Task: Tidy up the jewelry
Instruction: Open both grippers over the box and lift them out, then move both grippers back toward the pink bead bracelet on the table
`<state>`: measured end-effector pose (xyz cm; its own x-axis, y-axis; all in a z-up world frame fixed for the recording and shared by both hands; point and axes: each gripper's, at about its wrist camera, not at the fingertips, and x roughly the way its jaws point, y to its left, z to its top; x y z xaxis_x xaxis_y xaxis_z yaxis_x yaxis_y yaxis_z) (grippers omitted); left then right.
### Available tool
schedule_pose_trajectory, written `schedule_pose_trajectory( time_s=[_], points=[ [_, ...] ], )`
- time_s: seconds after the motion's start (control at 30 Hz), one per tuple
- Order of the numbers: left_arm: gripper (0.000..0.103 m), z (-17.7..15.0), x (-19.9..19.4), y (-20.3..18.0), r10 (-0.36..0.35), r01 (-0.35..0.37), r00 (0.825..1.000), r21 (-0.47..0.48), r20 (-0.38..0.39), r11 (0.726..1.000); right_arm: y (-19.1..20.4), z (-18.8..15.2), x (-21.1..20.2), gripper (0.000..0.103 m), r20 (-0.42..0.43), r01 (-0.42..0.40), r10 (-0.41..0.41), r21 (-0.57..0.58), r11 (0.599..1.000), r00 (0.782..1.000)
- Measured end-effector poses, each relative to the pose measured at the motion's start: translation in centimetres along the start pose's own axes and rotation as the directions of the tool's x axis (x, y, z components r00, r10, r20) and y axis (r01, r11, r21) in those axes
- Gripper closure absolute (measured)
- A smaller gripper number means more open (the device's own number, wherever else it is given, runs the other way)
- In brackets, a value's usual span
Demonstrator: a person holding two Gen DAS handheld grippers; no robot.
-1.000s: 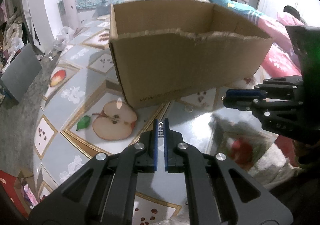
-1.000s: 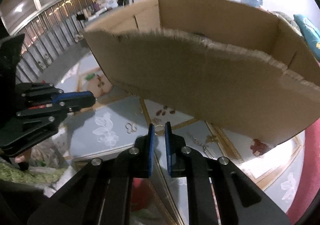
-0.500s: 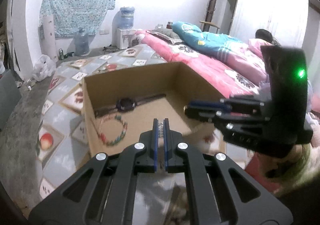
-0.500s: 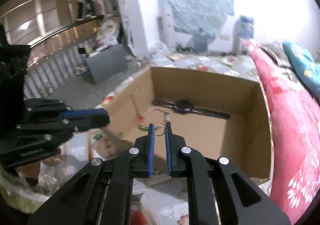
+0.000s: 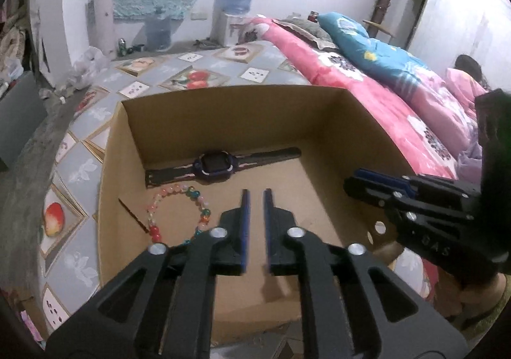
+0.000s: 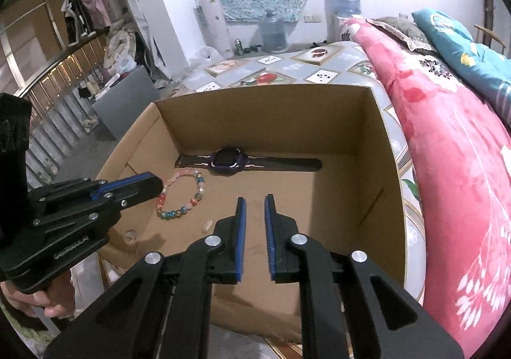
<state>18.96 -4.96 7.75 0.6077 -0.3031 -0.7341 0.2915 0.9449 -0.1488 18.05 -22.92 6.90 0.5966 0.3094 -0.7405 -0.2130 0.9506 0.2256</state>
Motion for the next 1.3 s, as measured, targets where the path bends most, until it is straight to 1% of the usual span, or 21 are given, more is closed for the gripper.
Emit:
schedule_pose_trajectory(
  time_s=[0.03,0.07,0.13,0.17,0.2,0.23,0.33,0.4,0.47,0.53,0.63,0.7,0.73,0.8,1.07,1.13,1.3],
  points=[
    [0.082,0.0,-0.1,-0.1,0.009,-0.009,1.0,0.001,0.008,1.0,-0.1,-0.1,-0.1,0.077,0.007,0.0,0.0,0.0,1.0,1.0],
    [0.081,0.0,-0.2,-0.2,0.013,-0.013,1.0,0.002,0.014,1.0,-0.1,-0.1,-0.3,0.074,0.016,-0.007,0.007,0.003,1.0,1.0],
    [0.075,0.0,-0.5,-0.3,0.024,-0.024,0.999,0.0,0.02,1.0,-0.3,0.0,-0.6,0.073,0.027,-0.024,0.023,0.006,1.0,0.999],
    [0.073,0.0,-0.7,-0.3,0.032,-0.032,0.999,-0.002,0.023,0.999,-0.2,0.0,-0.9,0.07,0.04,-0.029,0.029,0.003,1.0,0.999],
    [0.069,0.0,-0.8,-0.3,0.043,-0.043,0.999,-0.004,0.027,0.999,-0.1,-0.1,-1.3,0.065,0.051,-0.029,0.029,0.001,1.0,0.998],
    [0.065,0.0,-1.0,-0.4,0.054,-0.054,0.998,-0.008,0.03,0.999,0.0,-0.1,-1.5,0.064,0.061,-0.027,0.027,0.0,1.0,0.998],
    [0.062,-0.1,-1.7,-0.4,0.072,-0.071,0.997,-0.028,0.042,0.997,0.0,-0.1,-2.4,0.056,0.089,-0.03,0.03,0.002,1.0,0.996],
    [0.057,-0.3,-2.4,-0.4,0.082,-0.08,0.995,-0.04,0.051,0.996,0.1,-0.2,-2.9,0.05,0.101,-0.027,0.027,0.001,1.0,0.995],
    [0.056,-0.5,-3.1,-0.5,0.094,-0.091,0.993,-0.044,0.067,0.995,0.3,-0.3,-3.5,0.046,0.113,-0.019,0.02,-0.005,1.0,0.993],
    [0.051,-0.7,-4.1,-0.7,0.103,-0.099,0.991,-0.044,0.089,0.994,0.3,-0.4,-4.1,0.041,0.129,-0.021,0.022,-0.004,1.0,0.991],
    [0.049,-0.8,-5.5,-1.0,0.109,-0.104,0.987,-0.046,0.117,0.994,0.6,-0.5,-5.1,0.034,0.154,-0.012,0.013,-0.004,1.0,0.988],
    [0.047,-1.0,-6.4,-1.3,0.118,-0.113,0.984,-0.045,0.133,0.993,0.8,-0.6,-5.9,0.027,0.175,-0.001,0.003,-0.007,1.0,0.985],
    [0.045,-1.1,-6.8,-1.4,0.12,-0.115,0.983,-0.043,0.142,0.992,0.8,-0.6,-6.2,0.026,0.183,0.003,-0.001,-0.008,1.0,0.983],
    [0.044,-1.4,-7.6,-1.6,0.122,-0.117,0.981,-0.042,0.153,0.992,1.1,-0.8,-7.1,0.019,0.2,0.016,-0.014,-0.013,1.0,0.98],
    [0.04,-3.0,-10.4,-1.9,0.13,-0.121,0.973,-0.055,0.19,0.991,2.8,-1.3,-9.3,0.007,0.23,0.078,-0.064,-0.051,0.996,0.971],
    [0.039,-3.5,-11.1,-1.7,0.136,-0.126,0.971,-0.061,0.196,0.99,3.4,-1.5,-9.8,0.007,0.232,0.094,-0.076,-0.068,0.993,0.97],
    [0.037,-5.0,-12.8,-0.6,0.151,-0.136,0.967,-0.086,0.206,0.987,5.1,-2.0,-10.5,0.007,0.234,0.173,-0.143,-0.11,0.979,0.962]
  ],
)
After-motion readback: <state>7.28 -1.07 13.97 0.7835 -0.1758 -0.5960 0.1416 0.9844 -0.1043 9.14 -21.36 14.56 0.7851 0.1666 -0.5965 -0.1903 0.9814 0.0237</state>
